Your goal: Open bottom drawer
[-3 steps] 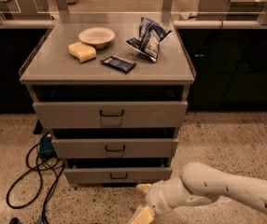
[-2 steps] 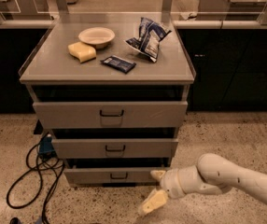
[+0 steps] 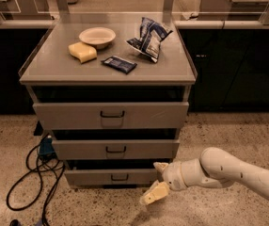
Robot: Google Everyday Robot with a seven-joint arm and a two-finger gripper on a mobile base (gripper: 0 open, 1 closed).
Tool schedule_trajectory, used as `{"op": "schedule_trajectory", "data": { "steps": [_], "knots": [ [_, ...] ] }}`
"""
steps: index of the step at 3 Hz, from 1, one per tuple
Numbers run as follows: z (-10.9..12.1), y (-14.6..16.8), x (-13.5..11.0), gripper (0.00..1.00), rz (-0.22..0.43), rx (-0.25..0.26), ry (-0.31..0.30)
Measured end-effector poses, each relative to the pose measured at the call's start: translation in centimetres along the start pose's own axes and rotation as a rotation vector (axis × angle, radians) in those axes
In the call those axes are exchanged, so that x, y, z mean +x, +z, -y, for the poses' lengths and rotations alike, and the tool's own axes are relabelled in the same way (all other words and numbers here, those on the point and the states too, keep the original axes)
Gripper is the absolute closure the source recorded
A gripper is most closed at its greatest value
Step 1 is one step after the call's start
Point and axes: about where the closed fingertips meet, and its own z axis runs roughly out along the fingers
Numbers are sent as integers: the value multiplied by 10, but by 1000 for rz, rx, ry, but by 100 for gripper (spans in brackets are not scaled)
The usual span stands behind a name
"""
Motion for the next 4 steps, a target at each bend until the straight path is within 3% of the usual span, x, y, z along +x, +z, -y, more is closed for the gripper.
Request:
{"op": "schedule_trajectory", "data": {
  "steps": [1, 2, 3, 4],
  "knots": [
    [6, 5, 1, 0, -21, 70, -15],
    [-4, 17, 6, 0, -188, 177, -117],
    [11, -17, 21, 0, -367, 353, -235],
    [17, -38, 17, 0, -408, 432, -294]
  ]
}}
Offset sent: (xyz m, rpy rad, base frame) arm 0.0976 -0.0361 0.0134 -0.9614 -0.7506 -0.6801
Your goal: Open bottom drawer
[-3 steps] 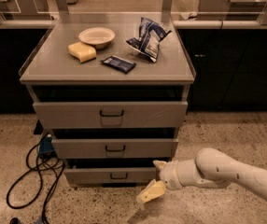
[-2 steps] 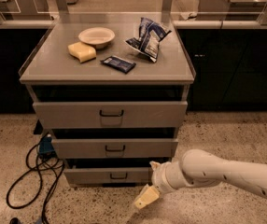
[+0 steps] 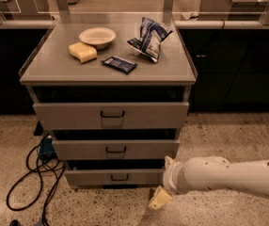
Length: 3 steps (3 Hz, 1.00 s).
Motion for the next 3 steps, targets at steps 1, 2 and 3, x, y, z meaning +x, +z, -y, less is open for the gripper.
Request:
{"op": "schedule_trajectory", "data": {
  "steps": [1, 2, 3],
  "knots": [
    [0, 0, 0, 0, 0, 0, 0],
    [7, 6, 12, 0, 26, -17, 24],
    [30, 27, 56, 0, 75, -42, 56]
  ]
}}
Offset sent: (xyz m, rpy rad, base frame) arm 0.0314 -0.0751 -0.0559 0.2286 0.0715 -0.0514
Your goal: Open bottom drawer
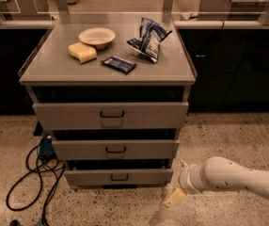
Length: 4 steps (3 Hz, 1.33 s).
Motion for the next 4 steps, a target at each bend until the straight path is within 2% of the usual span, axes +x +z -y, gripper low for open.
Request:
{"op": "schedule_trajectory", "data": {
  "steps": [1, 2, 3, 4],
  "knots": [
    [36, 35, 46, 0, 2, 2, 43],
    [51, 86, 75, 0, -40, -42, 92],
    [33, 130, 88, 0, -106, -154, 84],
    [33, 130, 88, 0, -106, -155, 84]
  ]
}}
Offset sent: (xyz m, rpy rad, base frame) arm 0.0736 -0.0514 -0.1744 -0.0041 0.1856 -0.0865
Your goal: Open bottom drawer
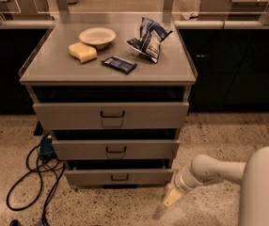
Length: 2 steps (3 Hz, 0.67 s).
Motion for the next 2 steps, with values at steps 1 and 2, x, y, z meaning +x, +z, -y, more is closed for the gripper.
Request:
{"op": "schedule_trajectory", "data": {
  "steps": [1, 2],
  "knots": [
    [0, 10, 10, 0, 29, -33, -5],
    [-14, 51, 4, 0, 97, -144, -48]
  ]
}}
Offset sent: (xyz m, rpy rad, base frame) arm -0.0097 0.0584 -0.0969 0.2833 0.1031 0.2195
